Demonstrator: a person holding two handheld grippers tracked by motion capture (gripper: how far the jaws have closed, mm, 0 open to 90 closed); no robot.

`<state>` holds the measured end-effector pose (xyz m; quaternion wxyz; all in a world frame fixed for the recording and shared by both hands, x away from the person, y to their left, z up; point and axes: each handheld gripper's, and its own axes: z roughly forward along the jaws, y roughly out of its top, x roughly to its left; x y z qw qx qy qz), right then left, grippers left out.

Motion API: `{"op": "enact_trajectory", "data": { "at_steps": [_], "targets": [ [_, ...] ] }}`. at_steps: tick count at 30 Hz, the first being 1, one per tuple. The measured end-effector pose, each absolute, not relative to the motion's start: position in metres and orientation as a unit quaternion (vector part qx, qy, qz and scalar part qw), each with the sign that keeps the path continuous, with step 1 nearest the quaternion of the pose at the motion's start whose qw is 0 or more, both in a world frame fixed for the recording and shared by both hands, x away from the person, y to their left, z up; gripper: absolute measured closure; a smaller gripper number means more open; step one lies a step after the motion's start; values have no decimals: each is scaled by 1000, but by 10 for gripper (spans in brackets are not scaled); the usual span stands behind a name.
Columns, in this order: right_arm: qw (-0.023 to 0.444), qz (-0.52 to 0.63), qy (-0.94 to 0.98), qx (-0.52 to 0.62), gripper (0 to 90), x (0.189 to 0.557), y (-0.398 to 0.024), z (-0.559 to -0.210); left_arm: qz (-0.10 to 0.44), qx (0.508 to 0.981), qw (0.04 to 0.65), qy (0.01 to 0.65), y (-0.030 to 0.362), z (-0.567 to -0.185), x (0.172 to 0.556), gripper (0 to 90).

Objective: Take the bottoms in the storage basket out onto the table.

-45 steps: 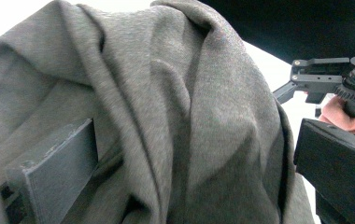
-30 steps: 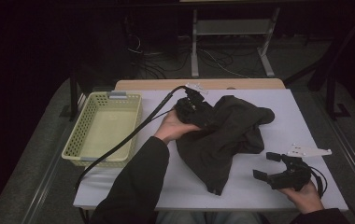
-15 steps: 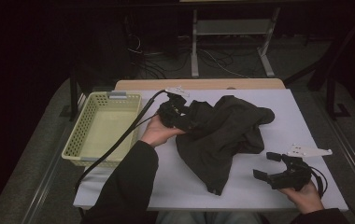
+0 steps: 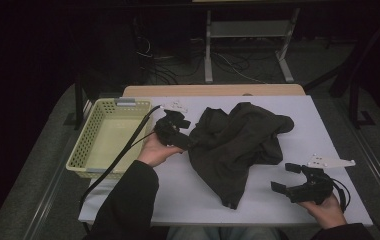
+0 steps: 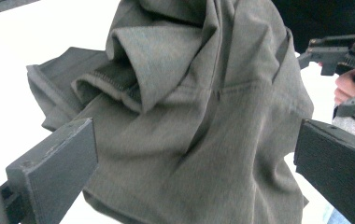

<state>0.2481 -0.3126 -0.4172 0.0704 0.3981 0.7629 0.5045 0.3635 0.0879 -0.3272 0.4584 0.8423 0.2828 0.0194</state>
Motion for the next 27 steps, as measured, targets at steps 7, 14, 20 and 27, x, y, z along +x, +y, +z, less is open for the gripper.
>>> {"op": "enact_trajectory", "data": {
  "at_steps": [7, 14, 20, 27],
  "targets": [
    [68, 504, 762, 400, 3, 248, -312, -417, 24, 840, 459, 287, 100, -335, 352, 0],
    [70, 504, 763, 397, 3, 248, -313, -417, 35, 833, 463, 300, 112, -342, 339, 0],
    [69, 505, 763, 398, 3, 248, -312, -417, 39, 828, 464, 312, 125, -350, 330, 0],
    [73, 506, 762, 397, 3, 247, -313, -416, 50, 824, 460, 328, 141, -361, 319, 0]
  ]
}}
